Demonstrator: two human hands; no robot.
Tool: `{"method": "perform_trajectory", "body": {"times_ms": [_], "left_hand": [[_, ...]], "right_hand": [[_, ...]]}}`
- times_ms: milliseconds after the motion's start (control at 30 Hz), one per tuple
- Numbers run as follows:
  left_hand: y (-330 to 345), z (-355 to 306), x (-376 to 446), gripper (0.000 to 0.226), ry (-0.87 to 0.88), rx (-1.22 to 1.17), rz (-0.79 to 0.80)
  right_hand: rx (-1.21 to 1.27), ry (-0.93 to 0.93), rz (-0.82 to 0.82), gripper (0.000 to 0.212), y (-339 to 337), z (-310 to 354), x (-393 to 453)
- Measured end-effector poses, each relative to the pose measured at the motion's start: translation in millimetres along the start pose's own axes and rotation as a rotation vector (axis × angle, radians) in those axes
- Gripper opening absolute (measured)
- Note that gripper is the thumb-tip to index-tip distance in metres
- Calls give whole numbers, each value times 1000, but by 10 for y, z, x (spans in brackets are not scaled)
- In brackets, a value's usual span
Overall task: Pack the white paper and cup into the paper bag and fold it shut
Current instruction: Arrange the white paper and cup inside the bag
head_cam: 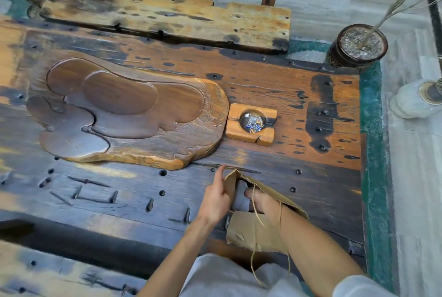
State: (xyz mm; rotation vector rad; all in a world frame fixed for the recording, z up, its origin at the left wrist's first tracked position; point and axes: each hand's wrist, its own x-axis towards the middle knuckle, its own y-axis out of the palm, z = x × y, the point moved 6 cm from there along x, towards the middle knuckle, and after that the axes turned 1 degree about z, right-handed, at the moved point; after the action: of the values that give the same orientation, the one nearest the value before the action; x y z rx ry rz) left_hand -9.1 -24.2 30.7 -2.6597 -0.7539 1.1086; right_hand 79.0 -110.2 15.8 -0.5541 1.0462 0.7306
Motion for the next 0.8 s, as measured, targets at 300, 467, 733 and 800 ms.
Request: {"method": "perform_trajectory", "body": {"times_ms": [300,467,733,800], "left_hand": [[16,71,5,76,-38,-20,-17],[37,74,33,76,-49,-33,-32],[72,22,69,73,-48,-46,-44],[96,14,80,76,-45,-67,-36]], "right_hand": [[-18,46,80,41,-98,-261,509],[-5,150,85,25,-189,-338,548],[-305,163,124,31,-405,-459,683],[-476,73,107,36,-511,-424,679]]}}
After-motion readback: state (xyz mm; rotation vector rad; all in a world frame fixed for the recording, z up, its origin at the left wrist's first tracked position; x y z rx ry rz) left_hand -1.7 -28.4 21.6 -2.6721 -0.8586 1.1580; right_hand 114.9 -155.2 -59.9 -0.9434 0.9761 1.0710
